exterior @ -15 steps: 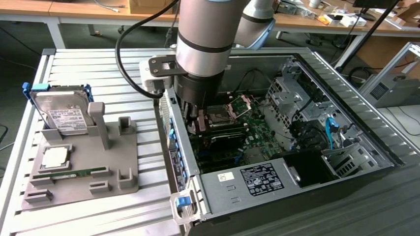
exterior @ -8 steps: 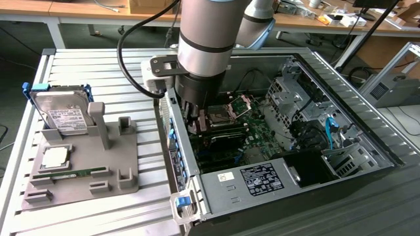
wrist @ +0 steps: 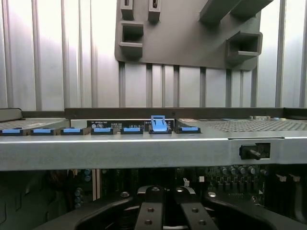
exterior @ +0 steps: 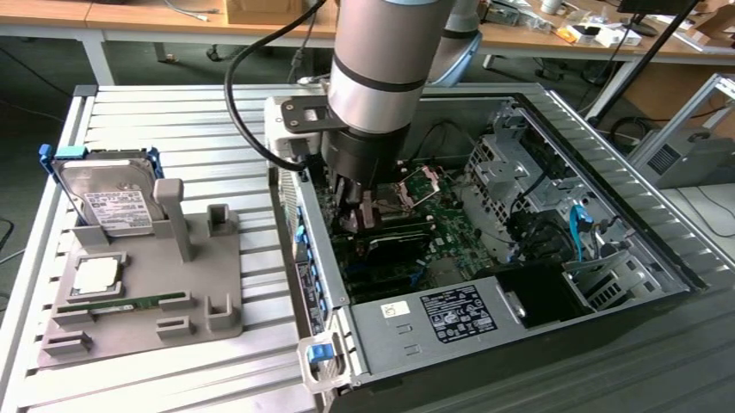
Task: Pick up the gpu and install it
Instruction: 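Press down on the gpu until it lock into place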
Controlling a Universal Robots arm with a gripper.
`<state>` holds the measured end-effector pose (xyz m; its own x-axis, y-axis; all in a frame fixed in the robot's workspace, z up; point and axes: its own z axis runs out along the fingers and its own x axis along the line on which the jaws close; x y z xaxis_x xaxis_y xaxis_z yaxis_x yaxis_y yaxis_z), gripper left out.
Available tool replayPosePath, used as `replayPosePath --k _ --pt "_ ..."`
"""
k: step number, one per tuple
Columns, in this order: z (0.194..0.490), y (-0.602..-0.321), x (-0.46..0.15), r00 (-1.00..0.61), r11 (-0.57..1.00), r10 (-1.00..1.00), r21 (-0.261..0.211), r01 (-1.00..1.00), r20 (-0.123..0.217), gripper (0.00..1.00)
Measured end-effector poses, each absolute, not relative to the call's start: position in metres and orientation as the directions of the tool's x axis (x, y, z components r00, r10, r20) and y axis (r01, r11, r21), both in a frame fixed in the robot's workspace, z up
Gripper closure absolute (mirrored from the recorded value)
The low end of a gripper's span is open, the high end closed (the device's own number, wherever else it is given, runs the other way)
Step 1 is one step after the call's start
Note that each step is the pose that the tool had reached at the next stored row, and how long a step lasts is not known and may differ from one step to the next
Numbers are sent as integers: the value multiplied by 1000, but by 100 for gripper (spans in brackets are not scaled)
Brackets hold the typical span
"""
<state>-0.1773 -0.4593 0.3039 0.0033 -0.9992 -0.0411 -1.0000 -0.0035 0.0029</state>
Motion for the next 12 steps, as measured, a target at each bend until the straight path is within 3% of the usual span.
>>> replayPosePath --k 12 --pt "304 -459 -153 3 -3 -999 3 -1000 -41 89"
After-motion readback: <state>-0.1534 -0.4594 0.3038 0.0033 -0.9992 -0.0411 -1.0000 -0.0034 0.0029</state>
